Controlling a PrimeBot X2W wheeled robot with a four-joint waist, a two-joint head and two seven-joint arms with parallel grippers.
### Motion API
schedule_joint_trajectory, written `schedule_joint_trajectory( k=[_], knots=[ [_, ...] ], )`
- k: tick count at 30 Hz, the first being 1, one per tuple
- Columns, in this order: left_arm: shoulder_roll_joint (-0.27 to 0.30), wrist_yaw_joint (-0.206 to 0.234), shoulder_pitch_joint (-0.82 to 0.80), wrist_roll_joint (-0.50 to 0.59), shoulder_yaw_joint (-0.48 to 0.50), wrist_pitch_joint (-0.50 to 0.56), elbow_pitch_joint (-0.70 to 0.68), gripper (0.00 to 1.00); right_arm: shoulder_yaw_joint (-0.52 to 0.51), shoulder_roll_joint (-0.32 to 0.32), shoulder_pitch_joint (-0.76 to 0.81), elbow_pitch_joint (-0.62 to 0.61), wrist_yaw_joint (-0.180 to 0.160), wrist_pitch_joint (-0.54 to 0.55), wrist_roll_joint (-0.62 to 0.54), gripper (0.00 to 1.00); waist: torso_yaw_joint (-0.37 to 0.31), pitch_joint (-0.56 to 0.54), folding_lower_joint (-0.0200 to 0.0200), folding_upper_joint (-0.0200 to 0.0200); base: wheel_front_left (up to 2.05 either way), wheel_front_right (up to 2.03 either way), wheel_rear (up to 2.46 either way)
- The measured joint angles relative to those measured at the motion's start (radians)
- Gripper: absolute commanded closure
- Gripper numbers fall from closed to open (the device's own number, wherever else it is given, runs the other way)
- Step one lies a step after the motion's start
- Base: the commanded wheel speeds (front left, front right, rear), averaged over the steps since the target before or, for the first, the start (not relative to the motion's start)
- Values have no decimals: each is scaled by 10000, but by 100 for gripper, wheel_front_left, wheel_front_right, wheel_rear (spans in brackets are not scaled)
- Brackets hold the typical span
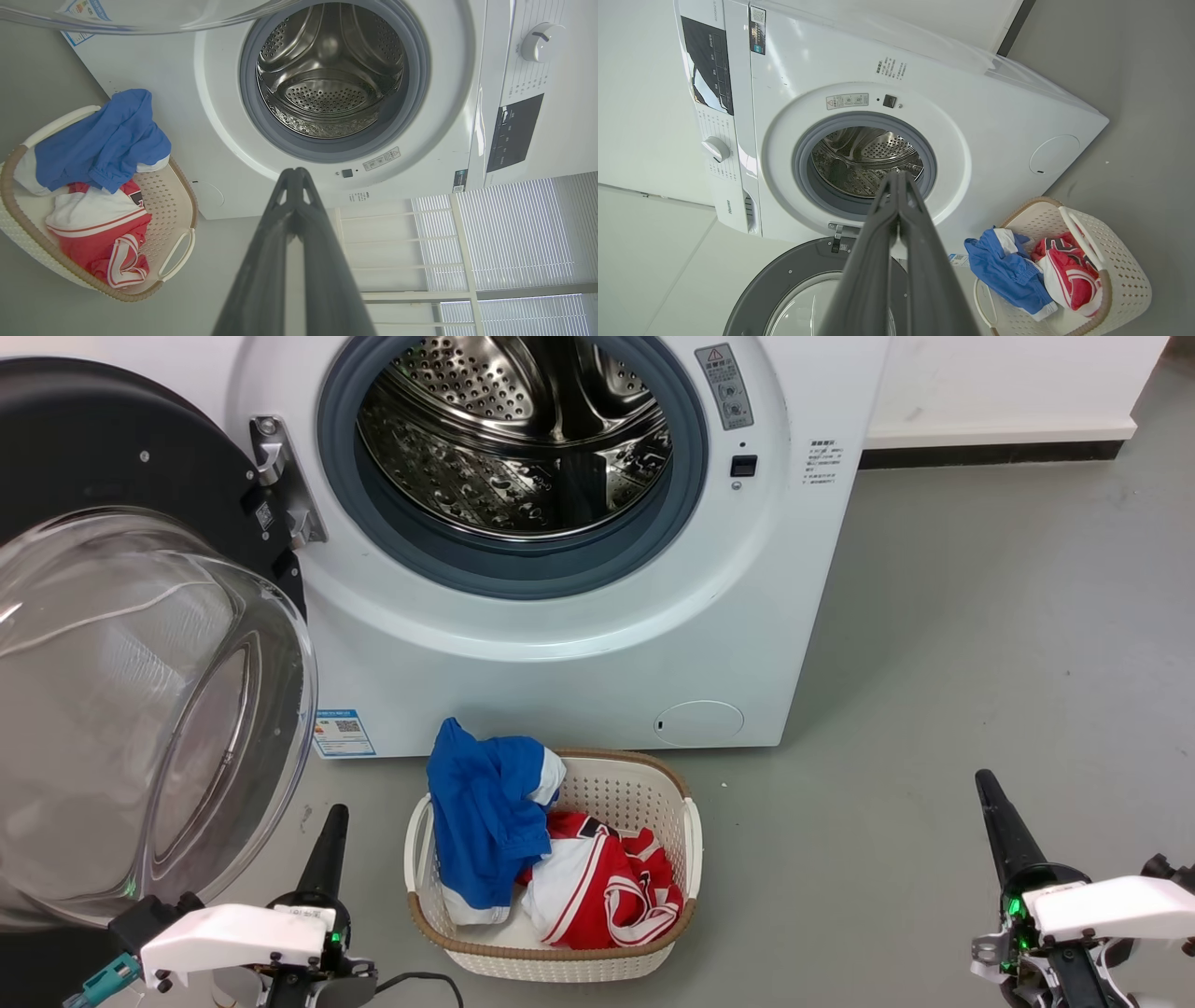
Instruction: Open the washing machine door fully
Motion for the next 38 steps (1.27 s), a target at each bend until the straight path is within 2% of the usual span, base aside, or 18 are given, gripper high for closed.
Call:
schedule_joint_trajectory(
  k=[38],
  knots=[
    [-349, -520, -309, -2426, 677, 732, 109, 100, -355, 75, -255, 190, 0, 460, 2853, 100, 216, -9, 0, 0, 0, 0, 0]
  ],
)
